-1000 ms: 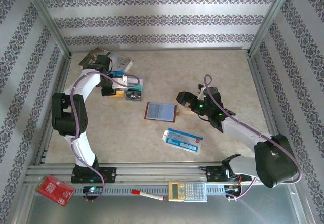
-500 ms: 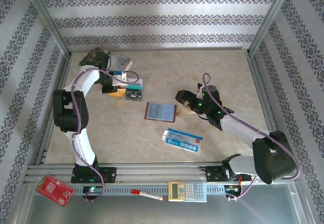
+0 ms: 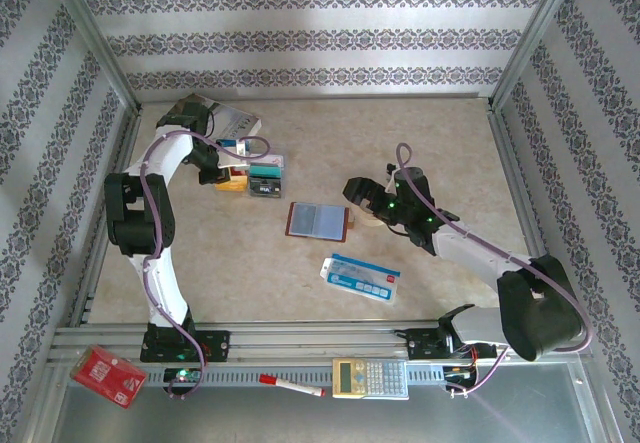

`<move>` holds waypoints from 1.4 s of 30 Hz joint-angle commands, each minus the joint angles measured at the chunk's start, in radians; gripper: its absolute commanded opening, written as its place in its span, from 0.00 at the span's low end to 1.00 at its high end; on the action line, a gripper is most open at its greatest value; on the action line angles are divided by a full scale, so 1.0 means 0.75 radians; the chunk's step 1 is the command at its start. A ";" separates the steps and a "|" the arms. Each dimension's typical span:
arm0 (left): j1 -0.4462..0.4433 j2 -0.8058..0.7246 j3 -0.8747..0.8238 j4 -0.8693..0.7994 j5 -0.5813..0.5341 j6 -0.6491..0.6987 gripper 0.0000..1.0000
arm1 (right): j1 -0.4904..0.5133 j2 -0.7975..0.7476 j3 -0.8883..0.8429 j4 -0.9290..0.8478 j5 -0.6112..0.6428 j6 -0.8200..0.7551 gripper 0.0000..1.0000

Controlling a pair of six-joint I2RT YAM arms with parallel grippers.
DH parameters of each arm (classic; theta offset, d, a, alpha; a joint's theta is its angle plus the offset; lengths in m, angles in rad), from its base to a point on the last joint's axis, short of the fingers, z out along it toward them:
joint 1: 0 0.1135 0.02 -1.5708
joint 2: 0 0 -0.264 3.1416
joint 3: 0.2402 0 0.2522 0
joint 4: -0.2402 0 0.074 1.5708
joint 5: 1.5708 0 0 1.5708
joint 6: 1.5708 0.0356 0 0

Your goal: Take the credit cards out of the card holder

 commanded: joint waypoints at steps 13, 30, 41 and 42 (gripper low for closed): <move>0.030 0.070 0.059 -0.015 0.027 0.113 0.02 | 0.041 0.027 0.067 -0.046 0.039 0.021 0.98; 0.030 0.100 0.120 -0.052 0.018 0.177 0.04 | 0.070 0.065 0.102 -0.067 0.047 0.028 0.98; 0.032 0.138 0.234 -0.209 0.030 0.255 0.03 | 0.086 0.046 0.145 -0.171 0.037 0.022 0.98; 0.034 0.141 0.235 -0.211 0.033 0.259 0.03 | 0.086 0.048 0.148 -0.176 0.037 0.021 0.98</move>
